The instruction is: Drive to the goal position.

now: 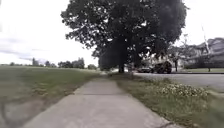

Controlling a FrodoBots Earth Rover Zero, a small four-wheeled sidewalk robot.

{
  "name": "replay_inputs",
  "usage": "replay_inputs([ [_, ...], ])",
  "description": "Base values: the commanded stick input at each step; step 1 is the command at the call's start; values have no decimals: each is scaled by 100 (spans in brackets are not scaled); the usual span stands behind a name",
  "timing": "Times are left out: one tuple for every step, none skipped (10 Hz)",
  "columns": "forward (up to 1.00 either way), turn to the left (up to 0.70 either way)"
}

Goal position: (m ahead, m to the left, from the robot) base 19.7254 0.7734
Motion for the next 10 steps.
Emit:
replay_inputs([
  [70,0],
  [70,0],
  [70,0],
  [70,0],
  [70,0],
  [70,-5],
  [70,-22],
  [70,-35],
  [70,-35],
  [70,-35],
])
